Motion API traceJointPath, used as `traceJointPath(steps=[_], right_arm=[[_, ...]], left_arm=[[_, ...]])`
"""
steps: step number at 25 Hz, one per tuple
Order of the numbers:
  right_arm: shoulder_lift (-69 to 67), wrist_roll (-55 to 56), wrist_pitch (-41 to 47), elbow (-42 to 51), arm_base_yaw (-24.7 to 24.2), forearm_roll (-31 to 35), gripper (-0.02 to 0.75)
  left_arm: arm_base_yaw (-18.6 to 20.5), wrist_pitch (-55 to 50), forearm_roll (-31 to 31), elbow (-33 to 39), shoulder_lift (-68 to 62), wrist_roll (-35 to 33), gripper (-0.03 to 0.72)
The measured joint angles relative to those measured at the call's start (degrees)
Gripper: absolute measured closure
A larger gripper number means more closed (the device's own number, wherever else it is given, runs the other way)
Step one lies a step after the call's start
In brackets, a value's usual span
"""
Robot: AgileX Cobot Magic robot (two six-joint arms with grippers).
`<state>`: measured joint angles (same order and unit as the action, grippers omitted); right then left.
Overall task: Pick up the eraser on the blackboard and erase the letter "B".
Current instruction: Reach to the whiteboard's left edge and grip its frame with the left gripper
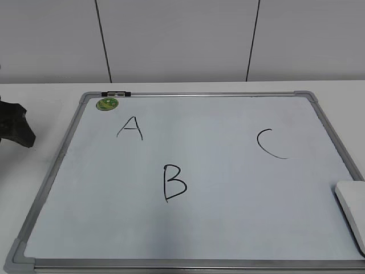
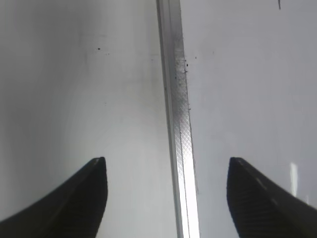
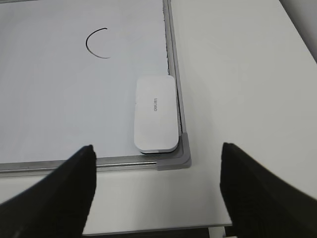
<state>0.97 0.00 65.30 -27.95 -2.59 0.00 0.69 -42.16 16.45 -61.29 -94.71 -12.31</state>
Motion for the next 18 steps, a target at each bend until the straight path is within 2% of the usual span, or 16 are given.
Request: traceJointPath(steps=[8,18], right_arm=[[0.0,0.0,0.0,0.0,0.0,0.0,0.157],[0.0,0.0,0.0,0.0,0.0,0.0,0.157]], left_arm=[[0.0,0.3,3.6,-4.4,-9.4,-3.8,0.143],[0.0,-1.4,5.6,-13.3,-18.5,-5.3,0.272]])
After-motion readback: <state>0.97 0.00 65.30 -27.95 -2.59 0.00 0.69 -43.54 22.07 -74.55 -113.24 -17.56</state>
